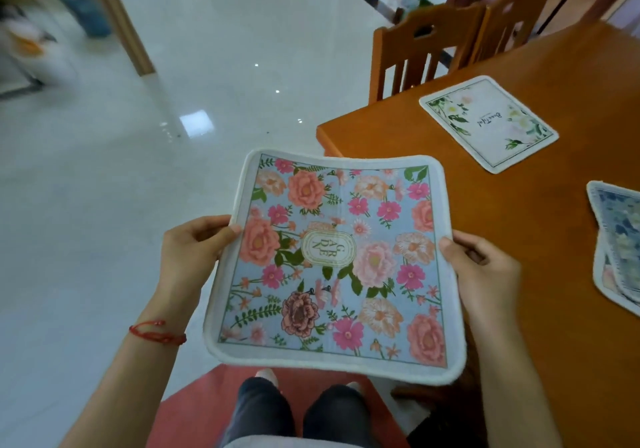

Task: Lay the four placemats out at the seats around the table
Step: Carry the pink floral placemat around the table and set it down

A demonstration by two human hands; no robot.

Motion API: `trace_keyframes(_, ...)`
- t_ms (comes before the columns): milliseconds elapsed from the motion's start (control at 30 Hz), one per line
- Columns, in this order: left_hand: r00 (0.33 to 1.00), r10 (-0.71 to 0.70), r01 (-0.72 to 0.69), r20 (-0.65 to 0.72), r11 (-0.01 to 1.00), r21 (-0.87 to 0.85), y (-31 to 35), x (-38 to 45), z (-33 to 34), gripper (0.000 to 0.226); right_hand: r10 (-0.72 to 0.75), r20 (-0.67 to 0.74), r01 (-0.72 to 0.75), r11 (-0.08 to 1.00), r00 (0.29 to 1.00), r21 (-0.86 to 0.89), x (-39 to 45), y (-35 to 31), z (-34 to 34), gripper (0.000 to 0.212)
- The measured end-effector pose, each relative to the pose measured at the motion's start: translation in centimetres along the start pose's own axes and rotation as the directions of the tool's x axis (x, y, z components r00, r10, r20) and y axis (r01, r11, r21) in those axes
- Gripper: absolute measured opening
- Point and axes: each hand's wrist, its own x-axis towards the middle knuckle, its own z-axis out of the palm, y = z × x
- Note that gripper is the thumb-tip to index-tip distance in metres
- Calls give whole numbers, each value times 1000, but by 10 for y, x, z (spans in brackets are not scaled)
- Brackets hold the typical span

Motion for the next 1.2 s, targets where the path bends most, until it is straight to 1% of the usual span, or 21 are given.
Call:
trace_keyframes(233,981,-65,62,-182,998,-21,-17,24,-101,7,-15,186,27,998,982,-64,-10,-18,111,13)
trace_keyframes(367,944,-117,110,-310,993,-42,-28,33,-148,6,-9,315,40,995,949,-92,-11,-23,167,13)
trace_keyframes(500,914,-154,137,-376,988,-71,-34,46,-176,6,-18,402,68,992,916,-110,-3,-29,214,11)
trace_keyframes(600,888,-173,155,-425,985,-77,-34,63,-186,7,-38,437,106,986,899,-132,13,-34,247,17)
trace_keyframes(700,861,-207,185,-465,978,-92,-33,89,-192,8,-49,474,122,985,879,-125,35,-40,279,16)
trace_keyframes(767,846,-218,195,-486,976,-98,-30,111,-193,11,-52,496,129,984,867,-122,54,-46,302,17)
trace_keyframes(967,814,-224,202,-536,974,-100,-7,186,-182,11,-85,526,188,971,846,-145,119,-66,361,22)
trace_keyframes(1133,806,-223,199,-548,974,-105,17,244,-176,15,-68,538,174,973,840,-149,165,-86,405,24)
trace_keyframes(1200,808,-221,201,-547,975,-97,27,266,-176,12,-70,533,172,975,843,-144,180,-93,421,22)
